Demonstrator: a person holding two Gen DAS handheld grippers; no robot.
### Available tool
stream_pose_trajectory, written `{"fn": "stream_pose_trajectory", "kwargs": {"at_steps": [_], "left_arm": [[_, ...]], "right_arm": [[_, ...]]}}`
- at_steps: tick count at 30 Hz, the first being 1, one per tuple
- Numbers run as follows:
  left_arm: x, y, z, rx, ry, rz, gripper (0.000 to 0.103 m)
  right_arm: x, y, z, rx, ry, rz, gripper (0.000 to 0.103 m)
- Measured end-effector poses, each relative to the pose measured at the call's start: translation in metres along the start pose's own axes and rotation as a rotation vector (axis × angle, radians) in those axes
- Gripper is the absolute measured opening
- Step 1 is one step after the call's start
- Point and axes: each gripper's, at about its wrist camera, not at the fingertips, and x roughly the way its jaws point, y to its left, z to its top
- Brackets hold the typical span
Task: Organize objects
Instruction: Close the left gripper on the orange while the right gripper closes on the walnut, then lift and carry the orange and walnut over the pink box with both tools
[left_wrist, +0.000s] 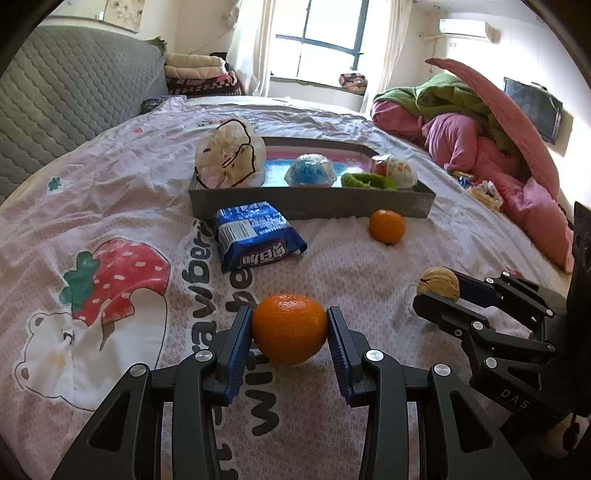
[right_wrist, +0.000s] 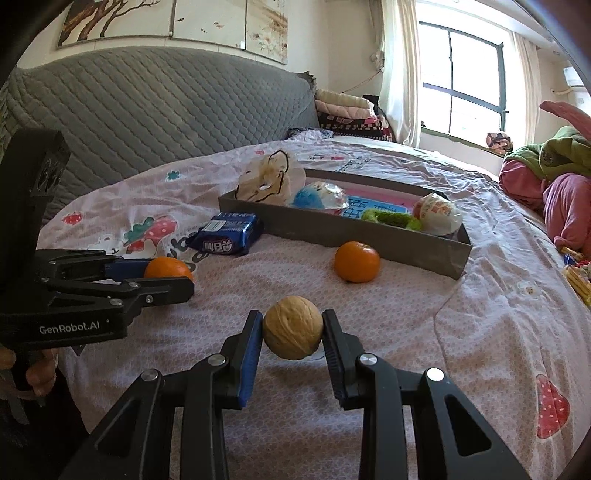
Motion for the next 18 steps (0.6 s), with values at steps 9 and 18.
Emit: {"fn": "stream_pose_trajectory", "kwargs": {"at_steps": [9, 18], "left_arm": [[-0.003, 0.001, 0.009, -0.001, -0.031, 0.02, 0.041], [0.008, 0.01, 0.032, -0.034, -0.051, 0.035, 0.041]], "right_arm": [[-0.004, -0.009, 0.012, 0.031, -0.039, -0.01, 0.033], [0.0, -0.021, 0.032, 0.053, -0.079, -0.018, 0.033]]}}
